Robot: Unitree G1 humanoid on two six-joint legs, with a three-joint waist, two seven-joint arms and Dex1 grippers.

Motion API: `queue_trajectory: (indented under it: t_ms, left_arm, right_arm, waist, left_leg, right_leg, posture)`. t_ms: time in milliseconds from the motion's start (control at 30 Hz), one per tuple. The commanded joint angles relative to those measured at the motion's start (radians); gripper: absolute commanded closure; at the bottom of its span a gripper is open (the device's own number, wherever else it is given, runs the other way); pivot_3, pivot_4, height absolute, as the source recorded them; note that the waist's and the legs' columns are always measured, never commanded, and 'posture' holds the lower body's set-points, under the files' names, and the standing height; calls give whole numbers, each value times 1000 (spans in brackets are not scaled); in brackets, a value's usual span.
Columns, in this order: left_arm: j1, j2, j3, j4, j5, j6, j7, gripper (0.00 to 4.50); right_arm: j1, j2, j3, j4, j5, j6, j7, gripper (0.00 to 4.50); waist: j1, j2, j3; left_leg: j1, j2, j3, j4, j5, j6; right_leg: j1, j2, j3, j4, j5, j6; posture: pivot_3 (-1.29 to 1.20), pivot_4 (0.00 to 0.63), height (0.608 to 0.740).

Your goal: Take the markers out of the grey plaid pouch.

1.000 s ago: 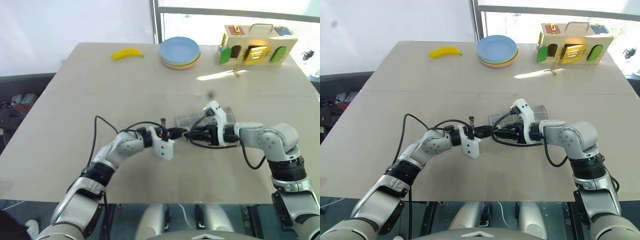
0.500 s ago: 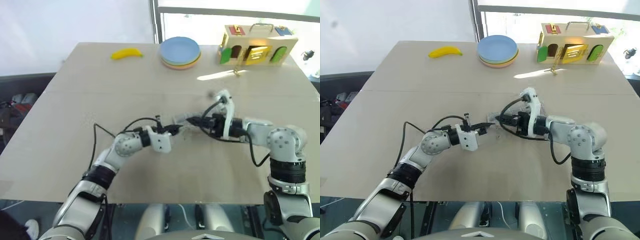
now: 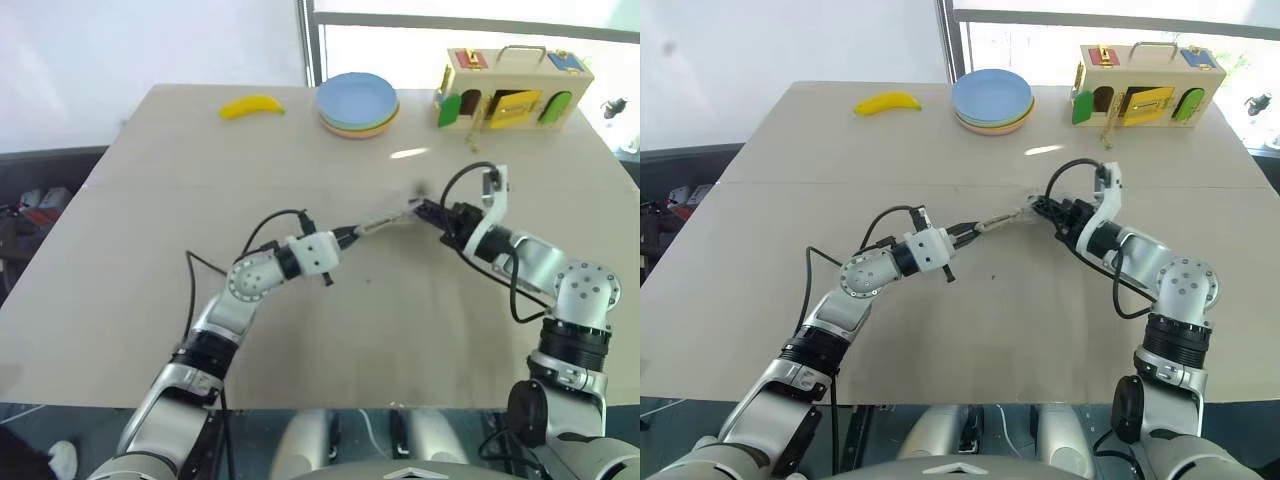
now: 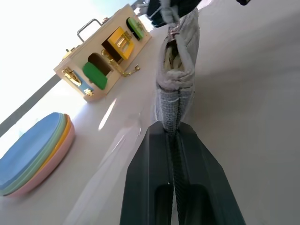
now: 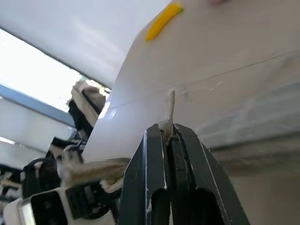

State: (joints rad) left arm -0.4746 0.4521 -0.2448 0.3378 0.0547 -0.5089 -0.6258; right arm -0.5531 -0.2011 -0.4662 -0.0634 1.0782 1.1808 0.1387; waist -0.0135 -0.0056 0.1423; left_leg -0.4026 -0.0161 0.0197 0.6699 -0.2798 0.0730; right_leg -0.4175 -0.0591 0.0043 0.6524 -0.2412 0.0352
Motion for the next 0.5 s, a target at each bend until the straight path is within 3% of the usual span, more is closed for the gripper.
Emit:
queue_trajectory:
  t_ms: [33,367,500]
  left_arm:
    - [15,32,49,11,-10,12,3,4500]
    - [4,56,91,25,-36,11,-14,4500]
    - [-4,43,83,6,-54,21,-38,4500]
  right_arm:
    - [3,-55,-76,14,-7,-86,-9,4483]
    - [2,-142,-121,122,-55,-250,-11,4483]
    - [39,-189,-35,52,-86,-240,77,3351]
  waist:
    - [0,0,0]
    - [0,0,0]
    - [2,0,0]
  left_leg:
    - [0,0,0,0,0,0]
    - [1,0,1,0,0,0]
    - [1,1,2,0,0,0]
  right_leg:
    - [0,0,0,0,0,0]
    - [1,2,1,0,0,0]
    - [0,3,2,0,0,0]
  posture:
    - [0,150,740]
    - [0,150,740]
    - [0,150,740]
